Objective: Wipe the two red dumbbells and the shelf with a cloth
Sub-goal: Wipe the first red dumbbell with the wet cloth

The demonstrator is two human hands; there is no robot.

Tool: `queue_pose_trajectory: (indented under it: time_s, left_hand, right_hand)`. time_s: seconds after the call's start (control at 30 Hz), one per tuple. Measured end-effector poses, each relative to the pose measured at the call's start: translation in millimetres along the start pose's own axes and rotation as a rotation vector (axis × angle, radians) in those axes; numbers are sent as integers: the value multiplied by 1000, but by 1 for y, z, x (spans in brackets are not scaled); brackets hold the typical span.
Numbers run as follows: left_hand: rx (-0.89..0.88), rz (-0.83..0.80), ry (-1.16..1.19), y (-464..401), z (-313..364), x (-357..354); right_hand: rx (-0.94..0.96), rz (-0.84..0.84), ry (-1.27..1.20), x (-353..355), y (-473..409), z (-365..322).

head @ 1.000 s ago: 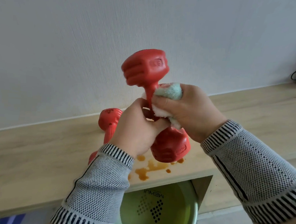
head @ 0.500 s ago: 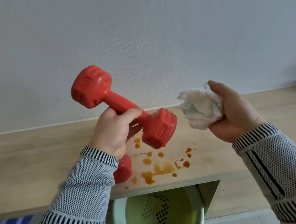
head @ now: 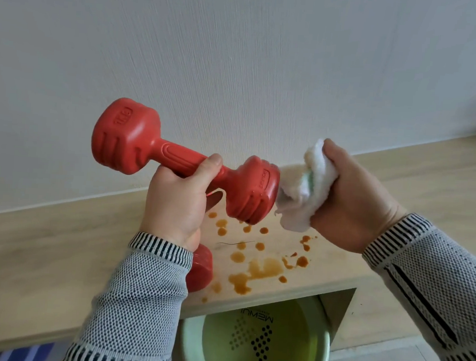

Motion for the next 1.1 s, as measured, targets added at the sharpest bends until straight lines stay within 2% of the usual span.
queue_pose_trajectory:
  time_s: [0.13, 0.37, 0.5, 0.63, 0.67, 0.83, 0.97, 1.1]
  left_hand:
    - [-24, 37, -23, 0, -1, -2]
    - [-83, 72, -15, 0, -2, -6]
    - [-101, 93, -41, 3, -5, -7]
    - [-100, 93, -40, 0, -3, -4]
    - [-92, 85, -28, -1, -2, -3]
    - [-102, 61, -17, 4, 0, -5]
    - [-115, 62, 27, 5, 5, -4]
    - [-42, 85, 128, 4, 13, 0]
  right_hand:
    - [97, -33, 32, -24, 4, 5]
    - [171, 47, 406, -31, 0, 29]
    - [157, 88, 326, -27, 0, 29]
    - [82, -103, 217, -28, 3, 27]
    - [83, -106, 236, -29, 3, 28]
    - [124, 92, 192, -27, -1, 29]
    - [42, -144, 193, -23, 4, 21]
    - [20, -230, 94, -16, 7, 7]
Point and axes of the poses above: each hand's wrist, its own y-axis away from the middle knuckle, its own x-axis out of the back of the hand, z = x × y, the point moved 1 cm from there along -y, towards the middle knuckle, and after that the axes turned 1 degree about z, right-handed, at the moved point
